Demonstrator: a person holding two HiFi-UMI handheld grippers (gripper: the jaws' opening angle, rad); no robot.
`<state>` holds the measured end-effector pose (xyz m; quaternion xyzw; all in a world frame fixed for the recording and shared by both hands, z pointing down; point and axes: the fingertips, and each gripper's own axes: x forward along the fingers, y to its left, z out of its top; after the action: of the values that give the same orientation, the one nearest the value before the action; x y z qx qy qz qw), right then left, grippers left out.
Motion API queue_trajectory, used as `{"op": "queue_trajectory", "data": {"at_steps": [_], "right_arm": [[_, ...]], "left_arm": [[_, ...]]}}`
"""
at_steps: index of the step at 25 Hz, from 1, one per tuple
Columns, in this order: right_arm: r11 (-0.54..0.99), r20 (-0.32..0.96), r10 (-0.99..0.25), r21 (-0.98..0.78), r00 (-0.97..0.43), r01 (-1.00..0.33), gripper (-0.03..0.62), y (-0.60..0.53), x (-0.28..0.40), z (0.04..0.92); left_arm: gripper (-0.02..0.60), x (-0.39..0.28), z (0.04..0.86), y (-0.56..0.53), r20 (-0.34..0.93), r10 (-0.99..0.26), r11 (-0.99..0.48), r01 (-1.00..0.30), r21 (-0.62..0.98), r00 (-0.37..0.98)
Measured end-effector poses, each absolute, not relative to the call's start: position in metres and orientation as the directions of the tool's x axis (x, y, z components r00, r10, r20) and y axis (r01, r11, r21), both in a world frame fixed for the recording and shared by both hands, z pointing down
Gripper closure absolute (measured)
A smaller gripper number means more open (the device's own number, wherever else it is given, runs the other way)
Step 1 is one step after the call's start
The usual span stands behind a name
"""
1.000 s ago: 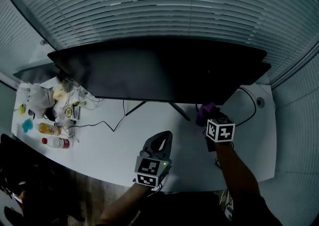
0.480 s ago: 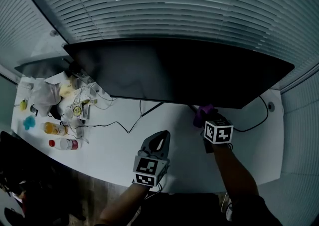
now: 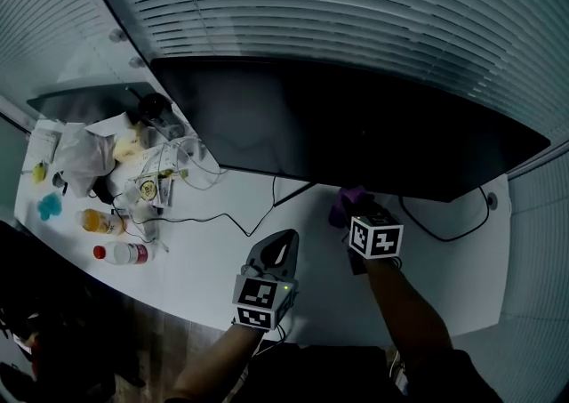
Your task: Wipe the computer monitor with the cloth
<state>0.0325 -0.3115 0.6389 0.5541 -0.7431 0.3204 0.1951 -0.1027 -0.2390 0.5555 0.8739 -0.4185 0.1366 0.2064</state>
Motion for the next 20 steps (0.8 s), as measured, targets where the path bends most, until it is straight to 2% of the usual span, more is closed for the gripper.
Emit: {"op": "queue_trajectory", "data": {"at_steps": [20], "right_arm": [[0.317,0.594,-0.678,-0.295,-0.433,-0.901,0.522,-0.363,-0.167,0.636]], "left_arm": [[0.575,-0.271,0.566,-0.234,0.433,-0.745,-0.459,-0.861,0.218,0.507]]}}
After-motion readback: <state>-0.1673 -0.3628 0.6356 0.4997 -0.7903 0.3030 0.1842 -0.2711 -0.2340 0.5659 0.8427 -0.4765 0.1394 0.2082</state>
